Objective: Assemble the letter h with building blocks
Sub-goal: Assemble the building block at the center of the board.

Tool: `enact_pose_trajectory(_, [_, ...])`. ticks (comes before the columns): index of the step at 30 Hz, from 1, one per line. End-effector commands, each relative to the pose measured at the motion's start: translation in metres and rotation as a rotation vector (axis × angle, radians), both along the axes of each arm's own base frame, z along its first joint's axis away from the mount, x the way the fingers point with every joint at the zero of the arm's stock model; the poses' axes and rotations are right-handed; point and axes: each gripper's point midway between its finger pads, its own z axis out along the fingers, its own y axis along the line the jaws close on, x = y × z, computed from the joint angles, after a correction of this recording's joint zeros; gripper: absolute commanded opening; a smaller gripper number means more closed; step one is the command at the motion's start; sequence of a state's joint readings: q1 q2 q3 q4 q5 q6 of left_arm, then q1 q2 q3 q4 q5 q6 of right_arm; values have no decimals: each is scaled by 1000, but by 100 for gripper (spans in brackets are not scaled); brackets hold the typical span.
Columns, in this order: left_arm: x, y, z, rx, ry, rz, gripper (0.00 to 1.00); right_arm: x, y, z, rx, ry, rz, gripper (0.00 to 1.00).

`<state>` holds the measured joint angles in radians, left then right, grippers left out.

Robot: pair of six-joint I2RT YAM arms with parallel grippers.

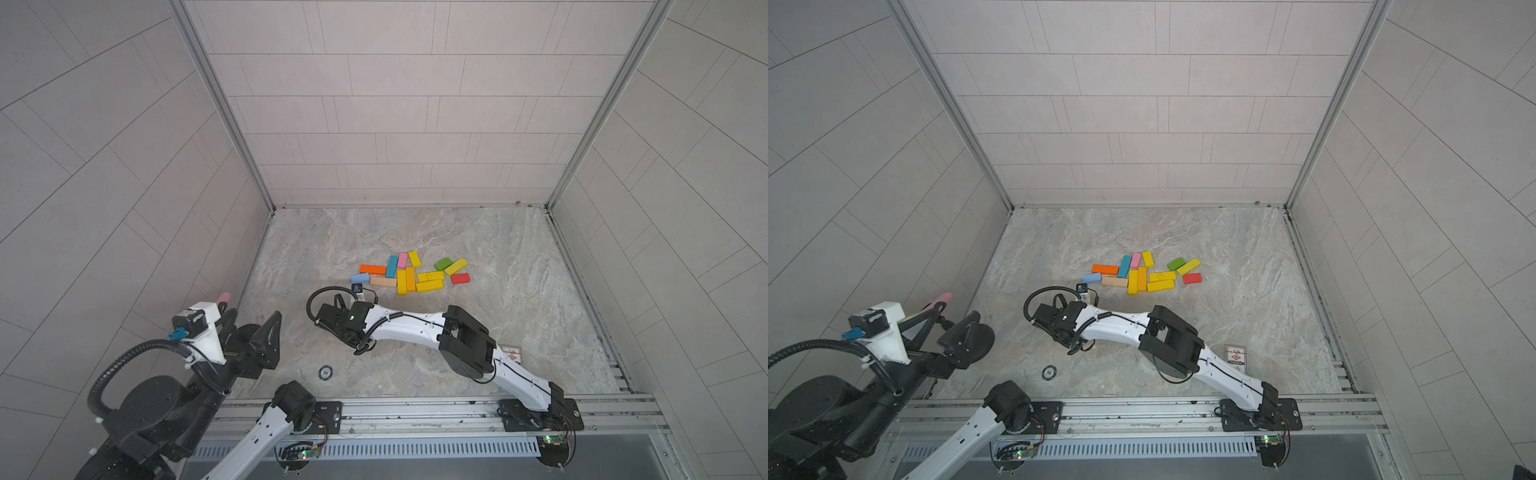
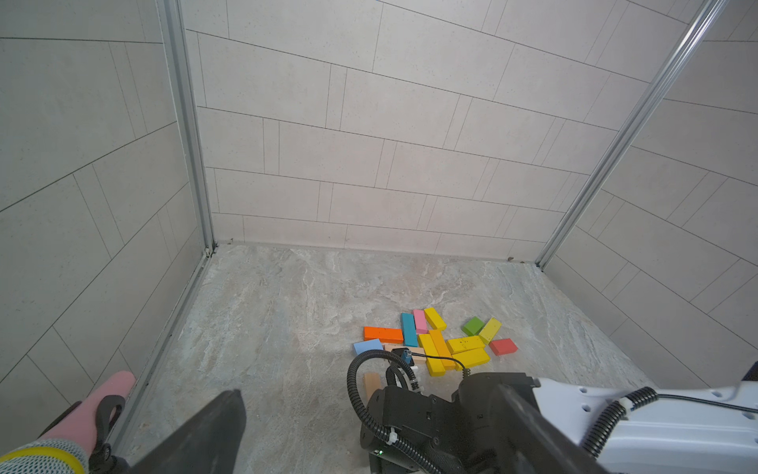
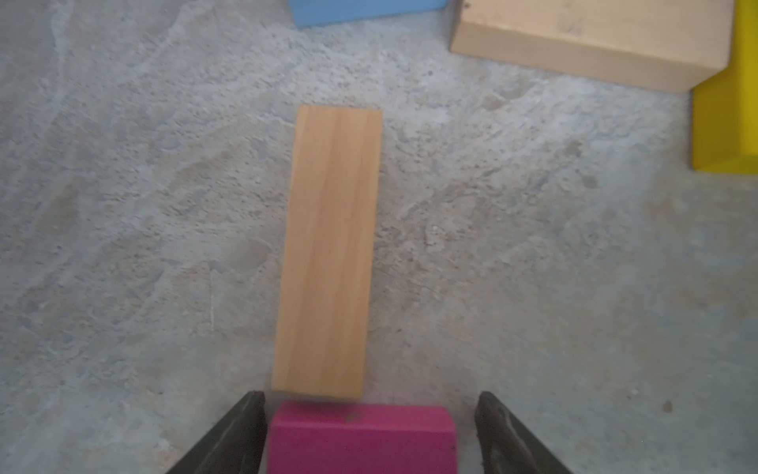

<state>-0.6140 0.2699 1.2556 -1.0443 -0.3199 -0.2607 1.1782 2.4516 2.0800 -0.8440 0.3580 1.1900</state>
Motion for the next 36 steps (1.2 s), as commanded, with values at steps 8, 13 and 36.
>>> enact_pose_trajectory(8, [1,2,2,13,-17,8,100,-2,1,38,43,-99,27,84])
enact_pose_trajectory(13, [0,3,2,16,-17,5,100,-1,2,69,86,-158,79,85])
enact_pose_trajectory(36, [-1,2,-3,19,-7,-3,100,-67,-28,43,571,126,469,91])
